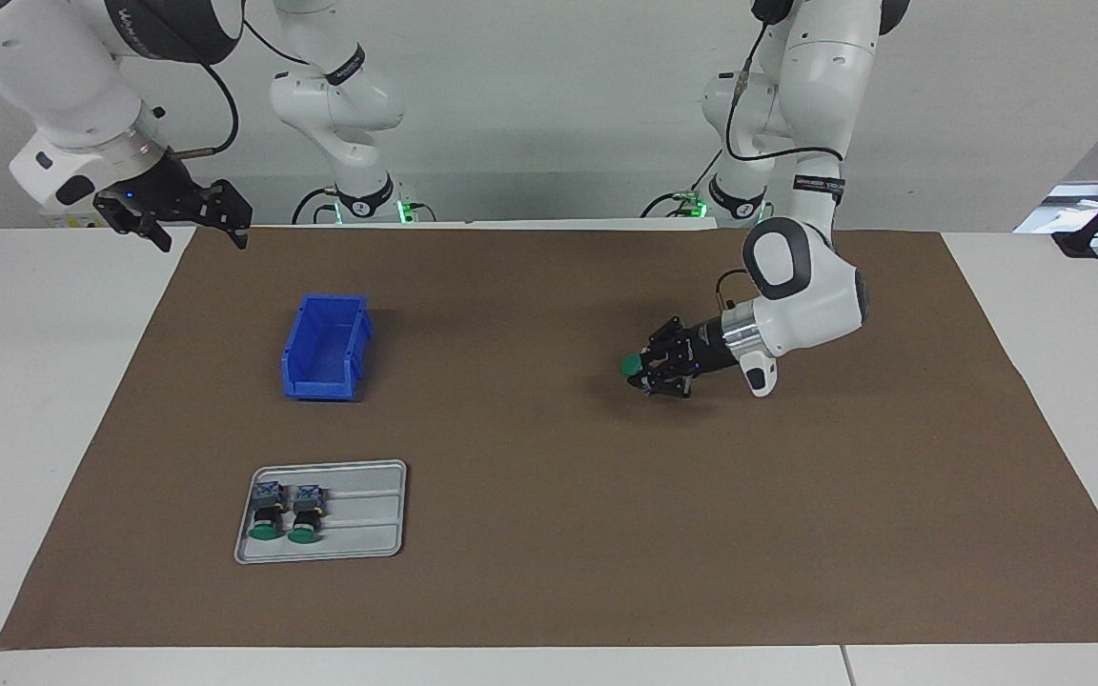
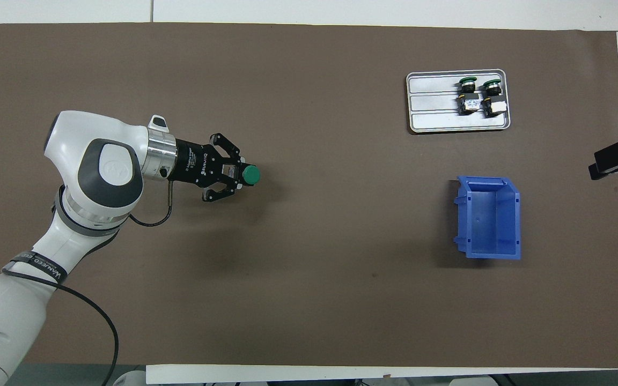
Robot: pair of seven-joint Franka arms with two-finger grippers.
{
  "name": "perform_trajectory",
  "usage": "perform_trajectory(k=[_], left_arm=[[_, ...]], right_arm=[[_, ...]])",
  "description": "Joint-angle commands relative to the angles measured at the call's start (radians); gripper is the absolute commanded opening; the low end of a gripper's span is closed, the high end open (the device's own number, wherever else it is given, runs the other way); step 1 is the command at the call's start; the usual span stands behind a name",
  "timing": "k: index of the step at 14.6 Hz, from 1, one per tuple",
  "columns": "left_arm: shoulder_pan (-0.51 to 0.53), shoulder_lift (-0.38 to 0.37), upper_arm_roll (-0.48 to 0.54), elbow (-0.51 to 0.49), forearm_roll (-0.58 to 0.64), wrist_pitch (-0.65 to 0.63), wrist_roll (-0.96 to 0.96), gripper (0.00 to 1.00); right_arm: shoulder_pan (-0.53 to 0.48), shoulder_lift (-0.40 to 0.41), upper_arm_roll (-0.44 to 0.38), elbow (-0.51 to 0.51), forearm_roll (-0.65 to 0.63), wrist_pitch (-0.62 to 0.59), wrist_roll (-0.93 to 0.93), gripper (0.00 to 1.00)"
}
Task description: Place and press button with both arms
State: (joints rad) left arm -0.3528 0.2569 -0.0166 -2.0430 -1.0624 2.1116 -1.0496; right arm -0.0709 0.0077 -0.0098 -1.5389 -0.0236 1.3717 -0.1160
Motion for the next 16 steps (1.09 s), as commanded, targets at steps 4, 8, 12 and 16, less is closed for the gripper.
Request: perform_trajectory(k=[4,8,12,16], left_arm=[[0.035,0.038,-0.002,0.03,-0.077,-0.064,0.036,0.01],[0.043,0.045,0.0,0.02,-0.163,-0.084,0.068,0.0],[0.069,0.082,-0.002,0.018,-0.269,-0.091,0.088,0.0],[0.067,0.093,-0.002,0.009,-0.327,-0.093,0.123,0.0]], right_arm=[[-0.006,-0.023,0.004,-0.026,0.004,0.01,-0.008,1.0],[-0.006,-0.023,0.004,-0.026,0.004,0.01,-0.008,1.0],[-0.006,-0.023,0.004,-0.026,0.004,0.01,-0.008,1.0],[-0.006,-0.023,0.004,-0.026,0.004,0.01,-0.008,1.0]])
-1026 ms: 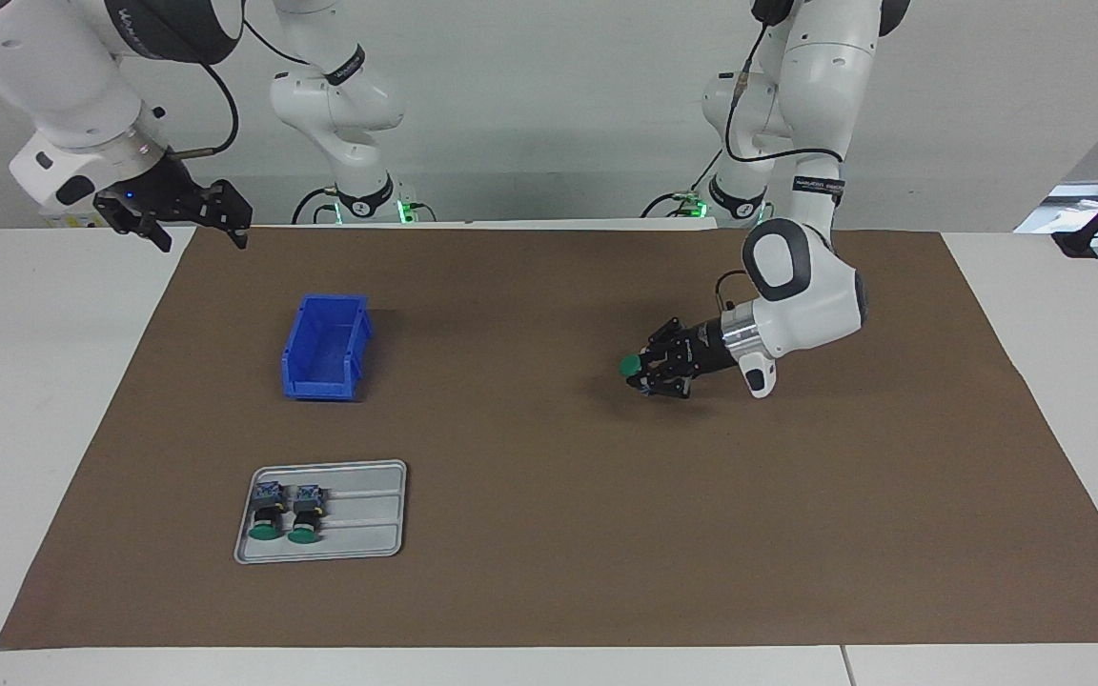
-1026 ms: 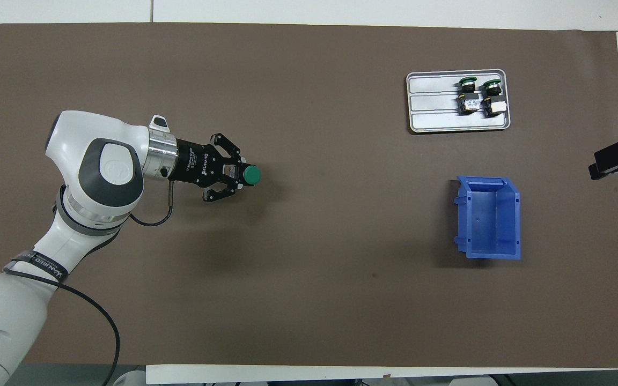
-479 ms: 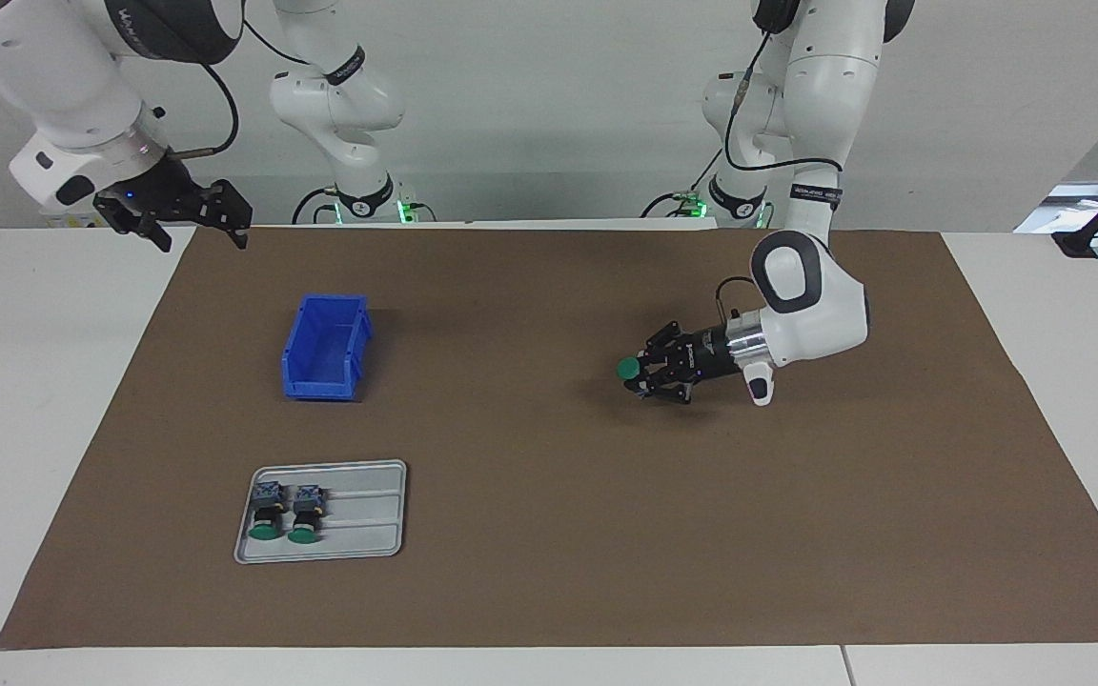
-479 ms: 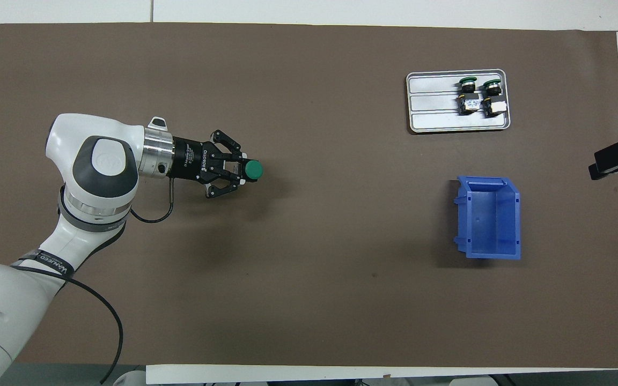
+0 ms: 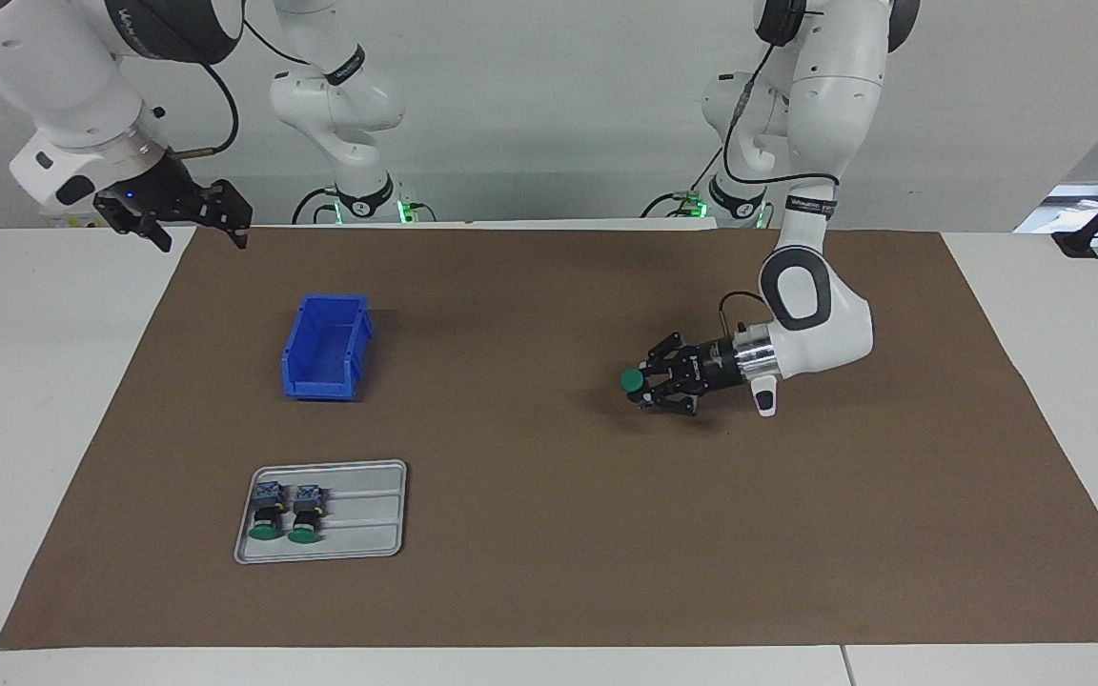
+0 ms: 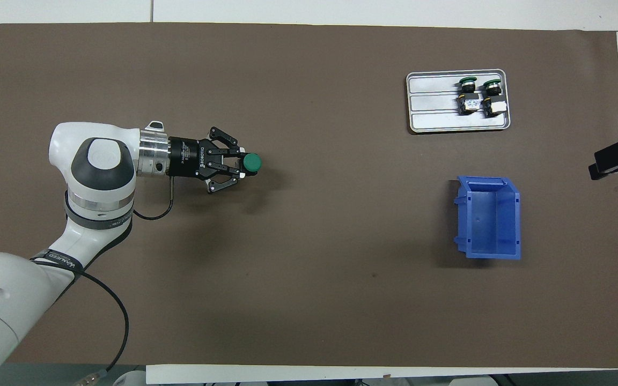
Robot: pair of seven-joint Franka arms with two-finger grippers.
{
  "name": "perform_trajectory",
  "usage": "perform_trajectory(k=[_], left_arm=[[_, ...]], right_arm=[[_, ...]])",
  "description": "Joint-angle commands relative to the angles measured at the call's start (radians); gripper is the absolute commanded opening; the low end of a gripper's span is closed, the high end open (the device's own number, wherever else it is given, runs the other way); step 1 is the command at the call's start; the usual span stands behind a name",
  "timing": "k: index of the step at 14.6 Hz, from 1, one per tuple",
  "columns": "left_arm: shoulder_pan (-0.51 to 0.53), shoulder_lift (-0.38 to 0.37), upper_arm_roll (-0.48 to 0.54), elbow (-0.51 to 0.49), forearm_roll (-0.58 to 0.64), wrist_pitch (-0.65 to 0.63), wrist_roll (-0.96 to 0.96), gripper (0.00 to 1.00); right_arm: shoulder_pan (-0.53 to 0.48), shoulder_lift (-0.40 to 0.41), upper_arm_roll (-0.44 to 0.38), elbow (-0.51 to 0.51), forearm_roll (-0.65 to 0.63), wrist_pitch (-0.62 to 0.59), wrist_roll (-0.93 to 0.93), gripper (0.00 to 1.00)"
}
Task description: Place and press button with both arms
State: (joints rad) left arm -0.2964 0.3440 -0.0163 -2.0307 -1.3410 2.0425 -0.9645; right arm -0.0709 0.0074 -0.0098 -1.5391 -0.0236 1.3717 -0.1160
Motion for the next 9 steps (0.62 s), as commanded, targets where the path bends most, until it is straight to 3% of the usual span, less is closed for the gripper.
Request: perform_trajectory(k=[1,9], left_arm=[[0.013,0.006,-0.002,-0.009,-0.059,-0.024,0.061,0.0],[-0.01,0.012,-0.002,-0.054,-0.147,-0.002,0.165,0.0]], right_arm=[[-0.006,-0.023,0.004,-0.026,0.004,0.01,-0.008,1.0],[-0.006,-0.021,0.004,-0.026,0.004,0.01,-0.008,1.0]])
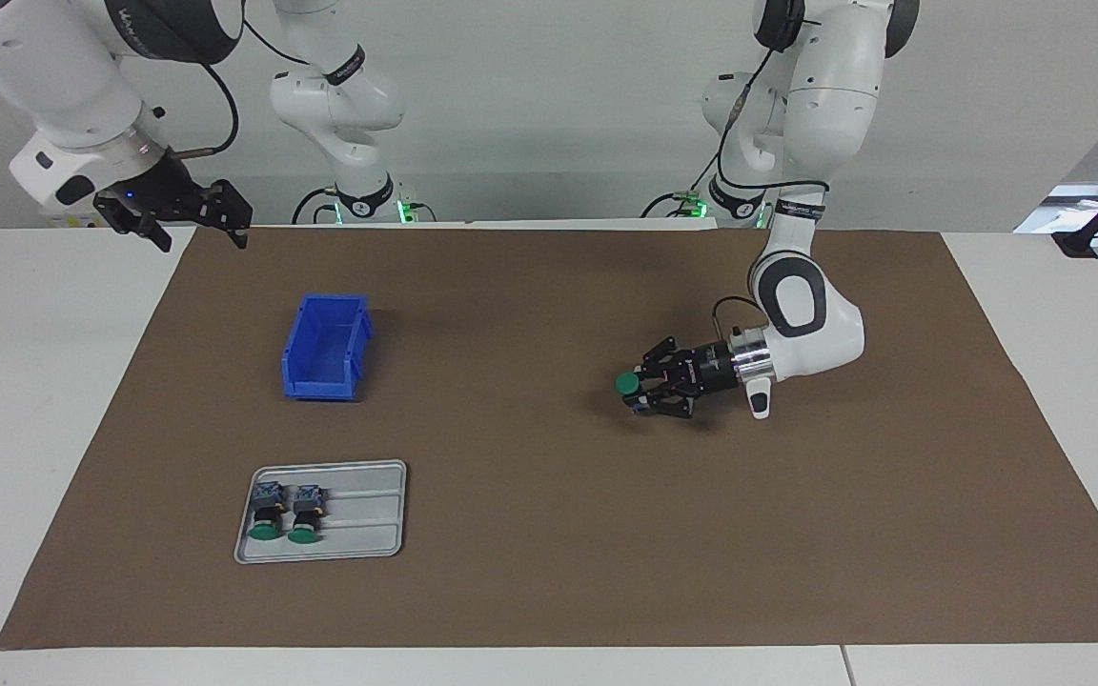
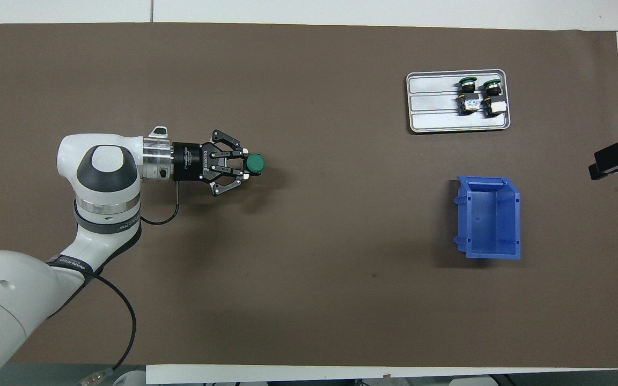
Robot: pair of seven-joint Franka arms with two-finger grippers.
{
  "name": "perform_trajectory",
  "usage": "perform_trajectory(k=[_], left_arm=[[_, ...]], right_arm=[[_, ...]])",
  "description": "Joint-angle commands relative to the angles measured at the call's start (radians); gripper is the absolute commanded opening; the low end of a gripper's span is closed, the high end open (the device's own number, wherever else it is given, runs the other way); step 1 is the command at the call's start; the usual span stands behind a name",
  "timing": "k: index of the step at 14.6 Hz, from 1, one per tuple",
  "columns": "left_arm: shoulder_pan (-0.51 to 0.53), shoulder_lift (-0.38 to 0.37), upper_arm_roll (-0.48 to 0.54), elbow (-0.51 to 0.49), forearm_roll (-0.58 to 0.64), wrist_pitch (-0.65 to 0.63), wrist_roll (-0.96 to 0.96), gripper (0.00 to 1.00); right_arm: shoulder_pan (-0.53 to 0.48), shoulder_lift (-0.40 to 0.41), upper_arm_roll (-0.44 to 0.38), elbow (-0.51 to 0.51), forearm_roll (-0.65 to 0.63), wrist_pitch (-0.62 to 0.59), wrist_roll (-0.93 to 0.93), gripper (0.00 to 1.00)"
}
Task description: Place and press button with both arms
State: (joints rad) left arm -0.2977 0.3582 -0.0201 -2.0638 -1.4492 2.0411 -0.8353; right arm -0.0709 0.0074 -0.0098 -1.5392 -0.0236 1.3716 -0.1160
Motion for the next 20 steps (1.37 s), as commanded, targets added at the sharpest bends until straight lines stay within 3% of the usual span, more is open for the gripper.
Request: perform_trajectory(k=[1,20], left_arm=[[-0.008,-0.002,0.002,-0.022,-0.046,-0.002,0.039,0.0],[-0.024,0.018,0.002,-0.073,-0.201,0.002,0.16,0.0]], right_arm=[[-0.006,-0.023,0.004,-0.025,0.004,0.01,-0.008,1.0],[-0.006,-0.023,0.004,-0.025,0.004,0.01,-0.008,1.0]])
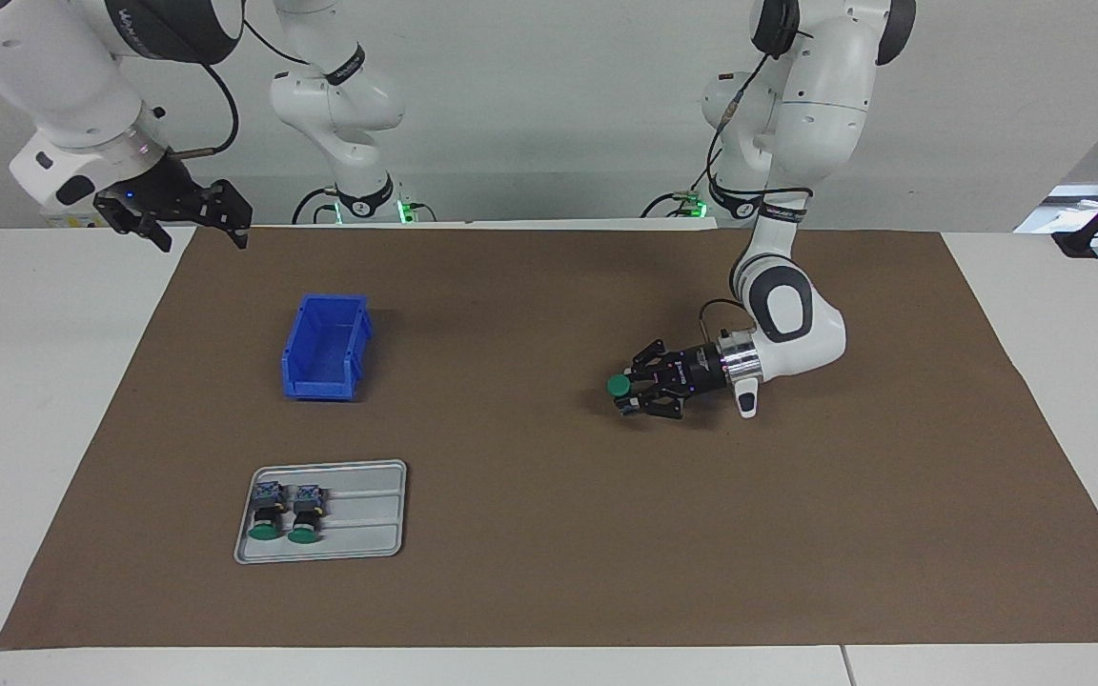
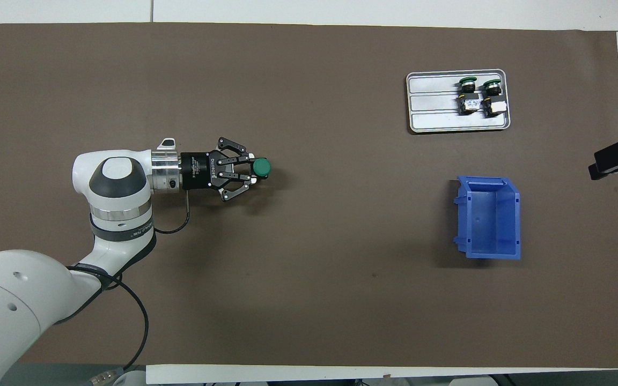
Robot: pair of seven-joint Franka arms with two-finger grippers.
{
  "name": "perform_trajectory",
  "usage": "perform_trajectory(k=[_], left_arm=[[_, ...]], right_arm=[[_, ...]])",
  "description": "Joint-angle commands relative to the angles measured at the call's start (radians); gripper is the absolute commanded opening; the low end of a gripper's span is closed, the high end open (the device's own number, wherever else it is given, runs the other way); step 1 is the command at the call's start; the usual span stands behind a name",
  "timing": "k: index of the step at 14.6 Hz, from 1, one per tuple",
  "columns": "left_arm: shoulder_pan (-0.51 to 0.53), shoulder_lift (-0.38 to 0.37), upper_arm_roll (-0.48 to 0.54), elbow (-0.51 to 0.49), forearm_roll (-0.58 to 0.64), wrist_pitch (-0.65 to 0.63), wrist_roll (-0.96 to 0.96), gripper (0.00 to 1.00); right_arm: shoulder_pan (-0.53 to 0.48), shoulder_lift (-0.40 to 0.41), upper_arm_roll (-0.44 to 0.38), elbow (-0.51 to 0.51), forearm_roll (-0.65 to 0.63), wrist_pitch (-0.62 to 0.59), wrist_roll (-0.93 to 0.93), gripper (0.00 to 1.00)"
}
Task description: Place and press button with both arms
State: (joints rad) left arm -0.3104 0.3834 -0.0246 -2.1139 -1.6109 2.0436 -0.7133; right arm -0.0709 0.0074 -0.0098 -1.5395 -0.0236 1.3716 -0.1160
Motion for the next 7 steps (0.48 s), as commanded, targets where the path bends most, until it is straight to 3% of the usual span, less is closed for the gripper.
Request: perform_trajectory(k=[1,7], left_arm=[[-0.007,-0.008,0.006,-0.024,-0.04,-0.002,0.04,0.0],[-0.003,0.0,0.006,-0.032,-0.055,-0.013,0.06,0.0]], right_arm=[[-0.006,-0.021,0.004,-0.025,0.004,0.01,-0.008,1.0],[-0.006,-0.023,0.004,-0.025,0.004,0.01,-0.008,1.0]])
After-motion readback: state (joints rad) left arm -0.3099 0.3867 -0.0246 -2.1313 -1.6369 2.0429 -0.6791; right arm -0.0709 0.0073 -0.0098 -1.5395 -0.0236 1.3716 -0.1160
